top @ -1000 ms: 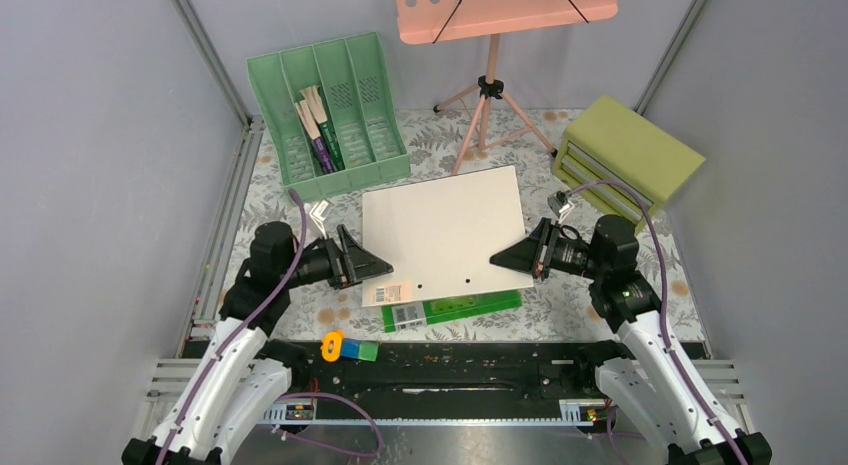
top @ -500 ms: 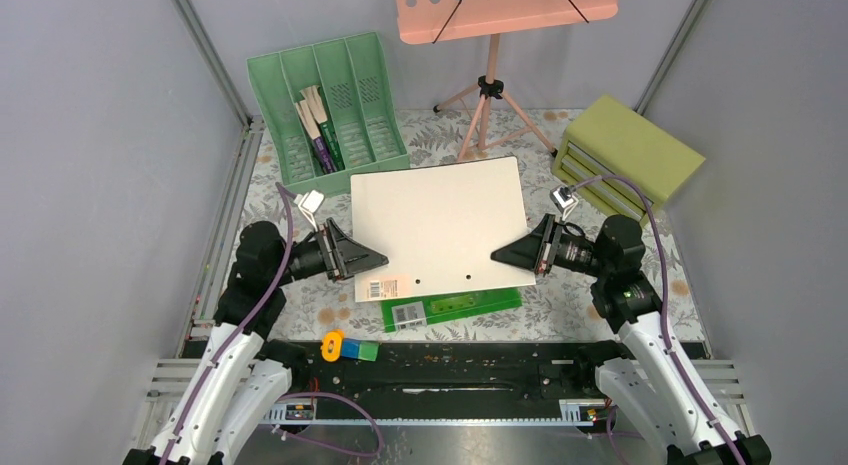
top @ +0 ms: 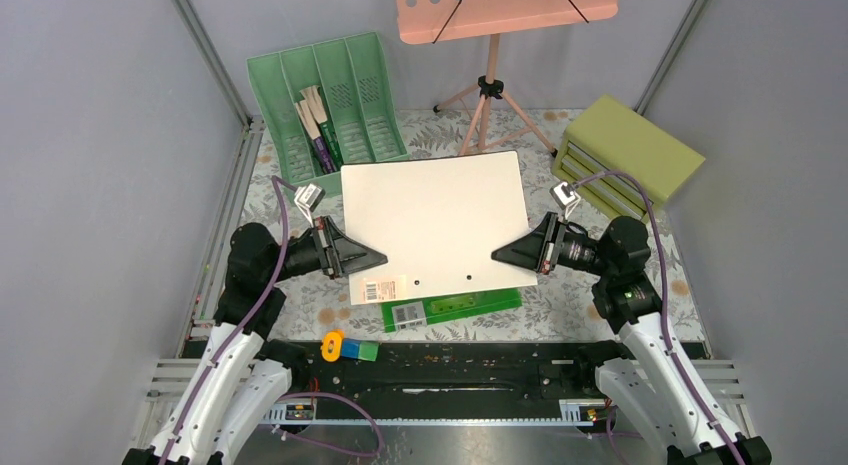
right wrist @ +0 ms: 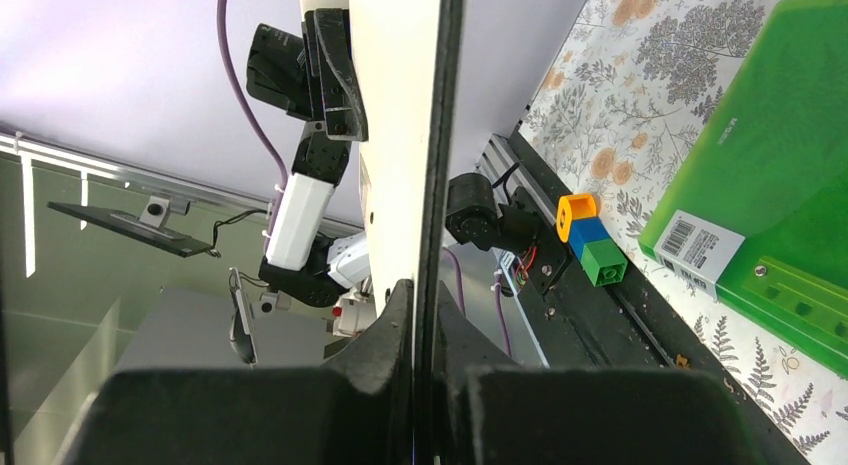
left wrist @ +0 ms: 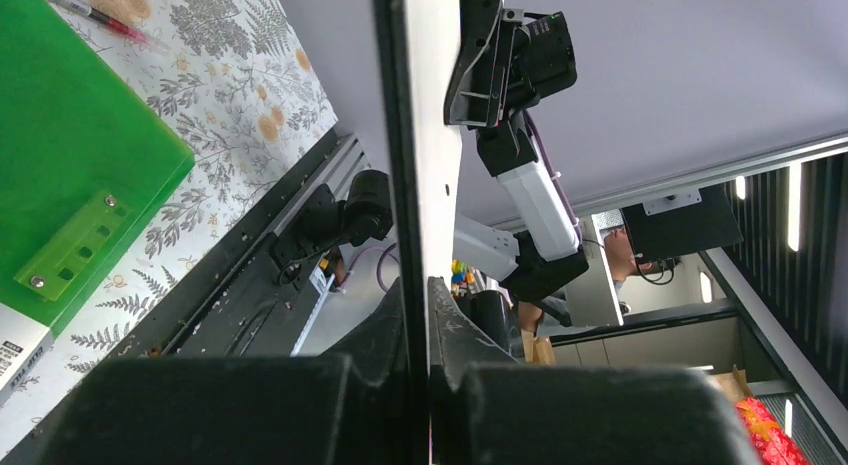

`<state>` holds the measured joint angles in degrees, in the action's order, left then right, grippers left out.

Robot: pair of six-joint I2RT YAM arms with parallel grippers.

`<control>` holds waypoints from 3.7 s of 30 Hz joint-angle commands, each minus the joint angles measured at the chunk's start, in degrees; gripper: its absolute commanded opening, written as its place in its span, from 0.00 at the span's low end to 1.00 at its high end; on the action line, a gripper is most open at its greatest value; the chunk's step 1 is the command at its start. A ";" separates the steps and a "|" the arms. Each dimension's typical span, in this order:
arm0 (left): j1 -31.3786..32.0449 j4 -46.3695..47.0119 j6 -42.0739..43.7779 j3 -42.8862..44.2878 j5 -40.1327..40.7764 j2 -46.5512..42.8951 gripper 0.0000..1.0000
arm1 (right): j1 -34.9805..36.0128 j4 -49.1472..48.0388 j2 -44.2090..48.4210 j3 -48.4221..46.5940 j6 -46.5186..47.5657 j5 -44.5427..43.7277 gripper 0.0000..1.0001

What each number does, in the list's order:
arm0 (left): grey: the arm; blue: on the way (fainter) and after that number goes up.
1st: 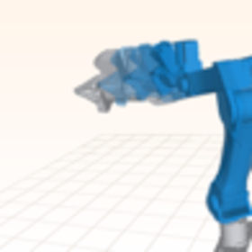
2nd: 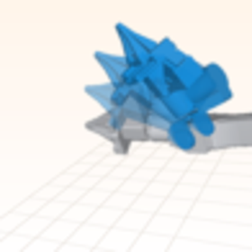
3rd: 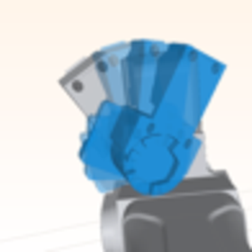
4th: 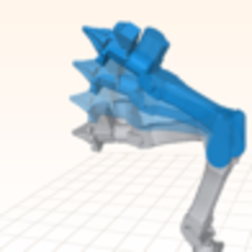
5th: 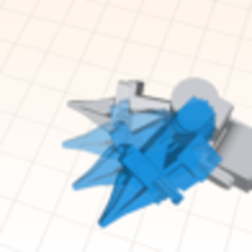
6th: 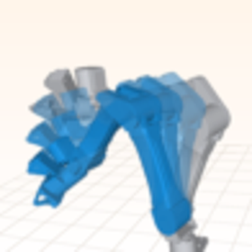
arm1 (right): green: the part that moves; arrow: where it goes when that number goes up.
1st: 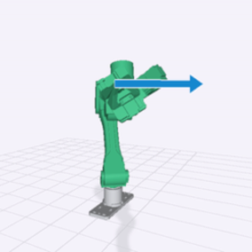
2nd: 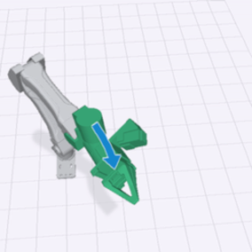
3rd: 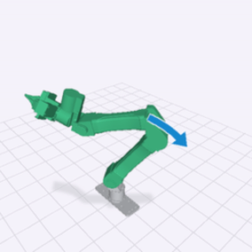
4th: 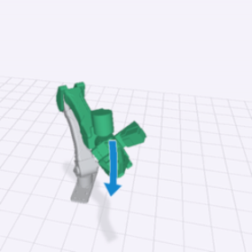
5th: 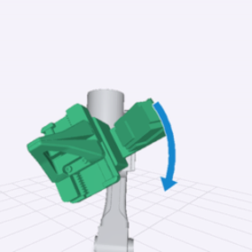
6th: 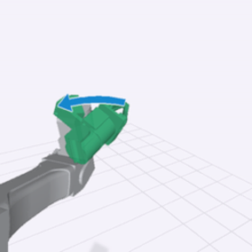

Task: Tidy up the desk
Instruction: Pick up the folder from the corner of the board, then place the folder in the storage box.

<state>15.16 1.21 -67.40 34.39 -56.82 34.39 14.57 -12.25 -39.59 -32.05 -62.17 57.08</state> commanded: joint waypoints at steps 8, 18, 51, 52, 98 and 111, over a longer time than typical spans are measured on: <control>1.29 -11.26 11.65 11.53 4.27 -0.77 0.00 | 0.42 11.29 -0.75 -0.40 8.53 -3.88 0.68; 1.24 -39.12 31.69 19.34 19.16 -1.11 0.00 | 0.45 46.12 5.09 -8.73 24.80 -18.36 1.00; 1.25 -60.67 38.81 35.91 38.66 9.75 0.00 | 0.46 69.20 -10.54 -22.12 40.61 -32.26 1.00; 1.24 -61.38 39.23 36.50 39.49 10.17 0.00 | 0.46 69.35 -11.49 -22.75 41.43 -32.94 0.99; 1.19 -72.90 45.61 76.07 55.78 35.12 0.00 | 0.46 62.99 -22.99 -25.63 44.68 -27.84 1.00; 1.05 -72.59 46.09 86.88 59.66 44.00 0.00 | 0.51 63.28 -25.32 -26.44 46.17 -27.47 0.99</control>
<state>16.45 -77.06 -21.93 115.81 0.14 76.51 14.70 50.61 -64.77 -57.36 -17.21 28.14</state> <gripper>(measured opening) 0.036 0.993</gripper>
